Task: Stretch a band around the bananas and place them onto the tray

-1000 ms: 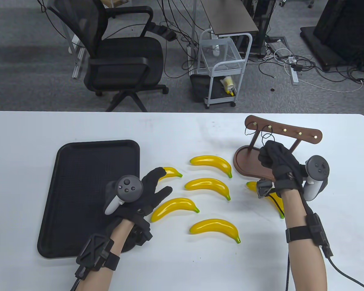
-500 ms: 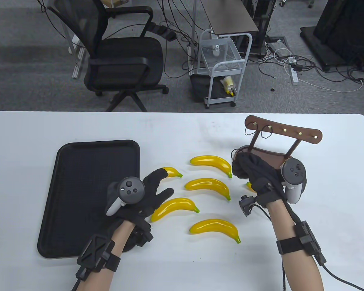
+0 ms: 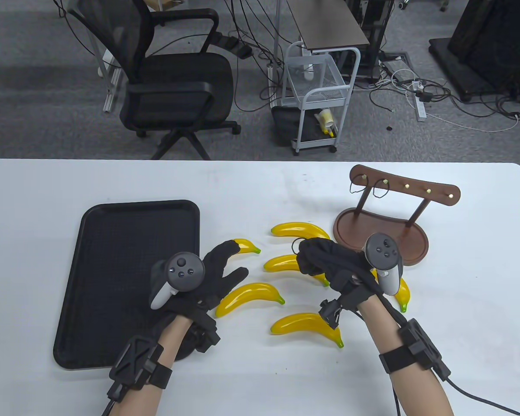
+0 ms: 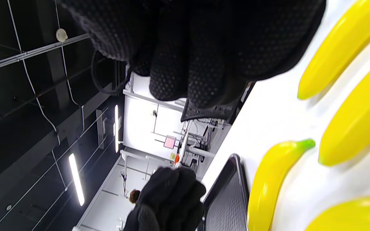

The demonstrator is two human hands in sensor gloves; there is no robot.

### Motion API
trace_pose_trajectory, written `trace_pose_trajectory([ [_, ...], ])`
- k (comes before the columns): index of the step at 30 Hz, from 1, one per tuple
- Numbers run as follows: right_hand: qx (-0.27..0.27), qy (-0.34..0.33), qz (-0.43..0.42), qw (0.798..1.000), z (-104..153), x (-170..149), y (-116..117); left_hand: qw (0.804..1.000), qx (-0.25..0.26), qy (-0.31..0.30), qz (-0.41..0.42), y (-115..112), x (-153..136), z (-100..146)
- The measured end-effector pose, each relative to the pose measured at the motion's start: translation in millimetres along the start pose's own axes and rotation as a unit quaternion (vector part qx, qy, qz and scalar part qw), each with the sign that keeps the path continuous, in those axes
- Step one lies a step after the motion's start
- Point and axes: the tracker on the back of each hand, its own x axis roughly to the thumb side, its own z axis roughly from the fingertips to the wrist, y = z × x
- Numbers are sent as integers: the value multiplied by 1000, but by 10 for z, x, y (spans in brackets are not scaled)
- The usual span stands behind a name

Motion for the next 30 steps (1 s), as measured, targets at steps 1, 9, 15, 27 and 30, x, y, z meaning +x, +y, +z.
trace_pose_trajectory([
  [1,8,-1,0,1000,-2,3,48,1000,0,-1,0,-4,3,0],
  [9,55,2,2,998,-16,-21,266,1000,-17,-9,-5,-93,24,-15],
  [15,98,11,6,995,-17,-73,458,1000,-21,-10,-11,-137,51,-14],
  [27,153,25,31,987,-10,-158,683,999,-39,-13,-17,-232,64,-31],
  [30,164,30,34,985,-9,-188,726,999,-42,-15,-20,-245,69,-32],
])
